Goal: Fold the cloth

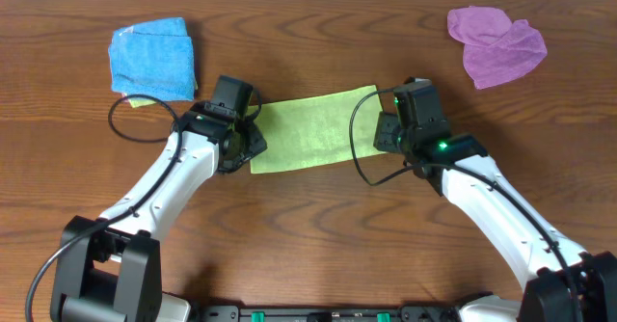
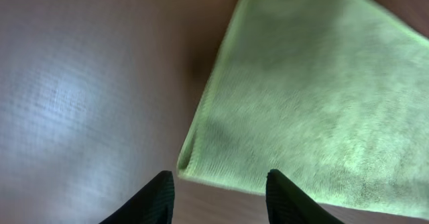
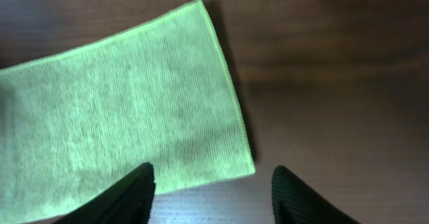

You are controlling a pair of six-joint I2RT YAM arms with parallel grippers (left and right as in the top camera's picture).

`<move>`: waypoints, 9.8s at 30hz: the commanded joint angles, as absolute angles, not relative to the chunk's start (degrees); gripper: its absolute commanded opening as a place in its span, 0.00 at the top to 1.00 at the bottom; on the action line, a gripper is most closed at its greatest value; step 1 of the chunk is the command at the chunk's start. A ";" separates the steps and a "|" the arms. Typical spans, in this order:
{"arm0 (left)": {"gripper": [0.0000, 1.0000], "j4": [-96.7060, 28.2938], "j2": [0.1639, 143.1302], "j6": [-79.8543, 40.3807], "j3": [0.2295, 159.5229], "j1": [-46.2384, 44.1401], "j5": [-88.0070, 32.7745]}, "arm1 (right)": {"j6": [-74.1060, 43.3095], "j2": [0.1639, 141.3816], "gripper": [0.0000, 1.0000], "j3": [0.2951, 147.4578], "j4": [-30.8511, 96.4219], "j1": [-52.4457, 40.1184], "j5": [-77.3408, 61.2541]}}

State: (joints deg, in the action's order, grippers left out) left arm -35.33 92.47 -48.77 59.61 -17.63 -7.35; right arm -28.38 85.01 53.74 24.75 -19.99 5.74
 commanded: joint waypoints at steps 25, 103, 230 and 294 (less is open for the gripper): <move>0.94 -13.65 92.25 -66.37 51.59 -17.28 -25.21 | -33.85 84.31 0.36 54.22 28.47 -14.96 -7.31; 0.94 -4.99 103.77 -58.02 51.59 -17.28 -8.69 | -38.54 100.49 0.99 48.10 4.86 -15.31 -7.57; 0.16 -6.17 86.63 -76.12 34.96 -11.35 -26.37 | -24.23 22.98 0.01 62.83 70.91 -19.35 4.64; 0.94 -21.50 118.08 -43.99 107.15 8.32 -23.62 | -26.76 19.77 0.01 62.81 72.23 -19.35 7.53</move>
State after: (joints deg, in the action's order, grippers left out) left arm -22.02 117.89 -46.17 104.99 6.94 -23.40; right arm -25.89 20.01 63.02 72.18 -19.92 6.50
